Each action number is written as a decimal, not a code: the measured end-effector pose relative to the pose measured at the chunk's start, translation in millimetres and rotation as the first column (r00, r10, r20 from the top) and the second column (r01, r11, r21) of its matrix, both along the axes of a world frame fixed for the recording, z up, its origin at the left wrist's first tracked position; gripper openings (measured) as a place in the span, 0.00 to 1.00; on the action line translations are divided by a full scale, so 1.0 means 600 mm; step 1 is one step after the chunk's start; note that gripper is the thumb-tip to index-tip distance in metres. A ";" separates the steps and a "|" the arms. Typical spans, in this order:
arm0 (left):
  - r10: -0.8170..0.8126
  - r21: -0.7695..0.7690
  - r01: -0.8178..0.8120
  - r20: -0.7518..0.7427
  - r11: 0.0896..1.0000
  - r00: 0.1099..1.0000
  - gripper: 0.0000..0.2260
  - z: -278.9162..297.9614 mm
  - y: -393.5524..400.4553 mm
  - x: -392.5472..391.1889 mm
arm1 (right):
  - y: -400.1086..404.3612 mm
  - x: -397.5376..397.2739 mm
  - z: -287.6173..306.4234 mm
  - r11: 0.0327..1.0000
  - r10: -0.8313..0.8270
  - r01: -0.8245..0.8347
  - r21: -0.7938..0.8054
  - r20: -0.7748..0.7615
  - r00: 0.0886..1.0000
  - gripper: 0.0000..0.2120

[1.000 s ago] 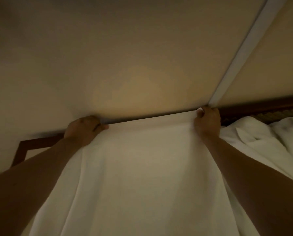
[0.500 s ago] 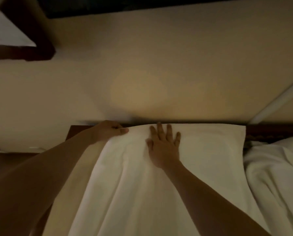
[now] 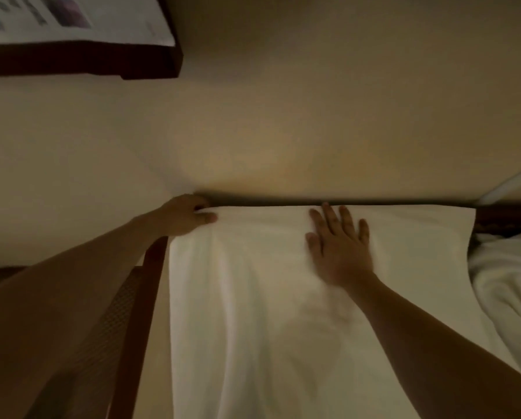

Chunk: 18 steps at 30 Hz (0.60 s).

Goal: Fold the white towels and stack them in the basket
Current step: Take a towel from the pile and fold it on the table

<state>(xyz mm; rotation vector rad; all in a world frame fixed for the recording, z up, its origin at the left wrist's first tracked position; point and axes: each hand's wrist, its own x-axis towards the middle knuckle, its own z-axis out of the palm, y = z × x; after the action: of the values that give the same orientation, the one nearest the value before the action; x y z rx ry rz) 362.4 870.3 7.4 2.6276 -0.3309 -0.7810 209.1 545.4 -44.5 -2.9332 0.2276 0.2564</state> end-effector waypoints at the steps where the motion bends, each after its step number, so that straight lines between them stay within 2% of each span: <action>1: 0.062 -0.116 -0.066 -0.038 0.991 0.997 0.12 -0.003 0.006 -0.004 | 0.001 0.000 -0.001 1.000 -0.007 0.007 -0.007 0.000 1.000 0.28; 3: 0.128 -0.288 -0.160 -0.126 0.944 0.984 0.08 -0.001 0.029 -0.010 | 0.004 0.001 -0.003 1.000 -0.019 0.019 -0.019 -0.013 1.000 0.28; 7: 0.102 -0.289 -0.127 -0.101 0.949 0.990 0.11 0.000 0.066 -0.025 | 0.047 0.022 0.017 0.988 -0.085 0.070 -0.138 -0.112 0.990 0.29; 9: 0.035 -0.269 -0.044 -0.040 0.962 0.999 0.12 -0.004 0.070 -0.033 | 0.094 0.035 0.038 0.972 -0.123 0.102 -0.211 -0.091 0.988 0.31; 11: -0.108 -0.170 0.122 0.089 0.978 0.990 0.08 -0.007 0.072 -0.033 | 0.152 0.034 0.052 0.981 -0.103 0.094 -0.168 -0.041 0.994 0.32; 13: -0.203 -0.054 0.214 0.157 0.975 0.966 0.11 -0.003 0.078 -0.026 | 0.201 0.020 0.046 0.997 -0.063 0.061 -0.052 -0.038 0.997 0.32; 15: -0.257 0.003 0.259 0.134 0.966 0.957 0.13 0.002 0.093 -0.019 | 0.229 0.006 0.027 0.996 -0.075 0.078 0.039 -0.076 0.994 0.32; 18: -0.304 0.033 0.303 0.061 0.953 0.951 0.10 -0.003 0.126 -0.012 | 0.233 -0.002 0.004 0.989 -0.126 0.131 0.068 -0.071 0.989 0.31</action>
<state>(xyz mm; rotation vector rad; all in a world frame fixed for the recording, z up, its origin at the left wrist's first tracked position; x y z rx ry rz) 355.4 945.7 5.8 2.6621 -0.7636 -0.7964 208.0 684.9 -42.3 -2.8264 0.4066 0.3357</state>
